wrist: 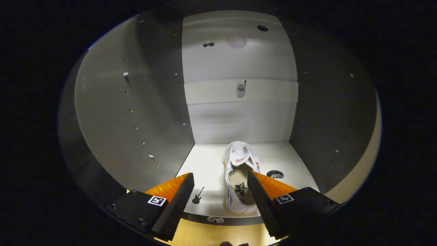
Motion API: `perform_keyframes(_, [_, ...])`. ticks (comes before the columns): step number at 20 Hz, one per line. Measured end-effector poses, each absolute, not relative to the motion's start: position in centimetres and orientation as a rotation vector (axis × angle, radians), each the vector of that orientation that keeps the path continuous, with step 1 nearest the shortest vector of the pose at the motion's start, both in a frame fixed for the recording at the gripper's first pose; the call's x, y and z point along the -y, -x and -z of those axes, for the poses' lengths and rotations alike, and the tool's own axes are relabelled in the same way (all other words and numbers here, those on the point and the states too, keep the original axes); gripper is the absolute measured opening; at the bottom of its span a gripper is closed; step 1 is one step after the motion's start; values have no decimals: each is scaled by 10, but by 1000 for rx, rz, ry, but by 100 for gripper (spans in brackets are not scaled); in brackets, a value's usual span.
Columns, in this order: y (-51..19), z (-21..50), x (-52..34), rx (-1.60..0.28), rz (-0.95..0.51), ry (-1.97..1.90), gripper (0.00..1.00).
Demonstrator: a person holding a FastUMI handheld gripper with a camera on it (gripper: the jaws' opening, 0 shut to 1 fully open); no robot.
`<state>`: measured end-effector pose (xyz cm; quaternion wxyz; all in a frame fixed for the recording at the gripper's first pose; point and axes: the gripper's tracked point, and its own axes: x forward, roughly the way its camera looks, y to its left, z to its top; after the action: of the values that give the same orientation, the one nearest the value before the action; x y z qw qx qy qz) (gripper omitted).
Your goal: Open the shoe cabinet door, grab the shoes and put them into the shoe cabinet, then close the shoe cabinet door.
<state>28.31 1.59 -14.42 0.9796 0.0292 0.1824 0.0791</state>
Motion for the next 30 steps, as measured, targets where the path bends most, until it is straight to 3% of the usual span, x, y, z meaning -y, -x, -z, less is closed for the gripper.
perform_keyframes(9, [-147, 50, 2, -133, -149, -62, 97])
perform_keyframes(22, [56, 17, 83, 12, -69, 10, 98])
perform_keyframes(30, [144, 9, 220, 41, 195, 29, 97])
